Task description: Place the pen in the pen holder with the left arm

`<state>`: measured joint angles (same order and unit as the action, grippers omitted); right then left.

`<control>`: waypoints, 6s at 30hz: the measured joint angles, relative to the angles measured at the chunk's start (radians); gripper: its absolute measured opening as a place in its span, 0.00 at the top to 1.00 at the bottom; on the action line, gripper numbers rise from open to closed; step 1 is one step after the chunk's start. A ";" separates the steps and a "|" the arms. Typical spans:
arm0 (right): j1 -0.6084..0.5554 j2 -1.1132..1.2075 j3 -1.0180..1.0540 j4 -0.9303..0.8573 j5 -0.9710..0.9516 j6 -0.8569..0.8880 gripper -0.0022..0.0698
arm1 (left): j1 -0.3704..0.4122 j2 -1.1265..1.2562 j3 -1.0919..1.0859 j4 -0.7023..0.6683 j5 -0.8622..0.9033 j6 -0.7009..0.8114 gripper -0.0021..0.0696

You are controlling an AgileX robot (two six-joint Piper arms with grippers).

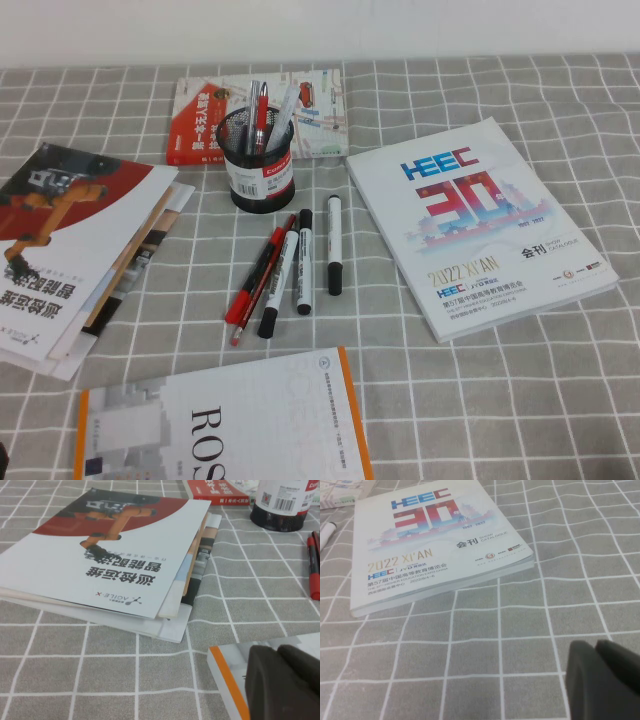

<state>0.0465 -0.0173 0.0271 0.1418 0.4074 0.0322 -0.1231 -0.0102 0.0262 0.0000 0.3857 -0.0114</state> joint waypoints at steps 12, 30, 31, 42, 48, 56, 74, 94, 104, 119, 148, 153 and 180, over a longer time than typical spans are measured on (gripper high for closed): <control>0.000 0.000 0.000 0.000 0.000 0.000 0.99 | 0.000 0.000 0.000 0.000 0.000 0.000 0.97; 0.000 0.000 0.000 0.000 0.000 0.000 0.99 | 0.000 0.000 0.000 0.032 -0.011 0.000 0.97; 0.000 0.000 0.000 0.000 0.000 0.000 0.99 | 0.000 0.000 0.000 0.034 -0.016 0.000 0.97; 0.000 0.000 0.000 0.000 0.000 0.000 0.99 | 0.000 0.000 0.000 0.025 -0.082 -0.023 0.97; 0.000 0.000 0.000 0.000 0.000 0.000 0.99 | 0.000 0.000 0.000 -0.031 -0.172 -0.285 0.97; 0.000 0.000 0.000 0.000 0.000 0.000 0.99 | 0.000 0.000 0.000 -0.041 -0.201 -0.421 0.97; 0.000 0.000 0.000 0.000 0.000 0.000 0.99 | 0.000 0.379 -0.322 -0.073 0.083 -0.274 0.97; 0.000 0.000 0.000 0.000 0.000 0.000 0.99 | -0.113 1.268 -0.994 -0.308 0.443 0.331 0.97; 0.000 0.000 0.000 0.000 0.000 0.000 0.99 | -0.251 1.670 -1.291 -0.267 0.580 0.334 0.97; 0.000 0.000 0.000 0.000 0.000 0.000 0.99 | -0.297 1.943 -1.579 -0.146 0.698 0.298 0.97; 0.000 0.000 0.000 0.000 0.000 0.000 0.99 | -0.315 2.030 -1.583 -0.057 0.564 0.308 0.63; 0.000 0.000 0.000 0.000 0.000 0.000 0.99 | -0.315 2.030 -1.585 -0.029 0.549 0.308 0.62; 0.000 0.000 0.000 0.000 0.000 0.000 0.99 | -0.315 2.096 -1.591 -0.024 0.532 0.308 0.62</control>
<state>0.0465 -0.0173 0.0271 0.1418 0.4074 0.0322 -0.4384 2.0861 -1.5649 -0.0241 0.9180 0.2966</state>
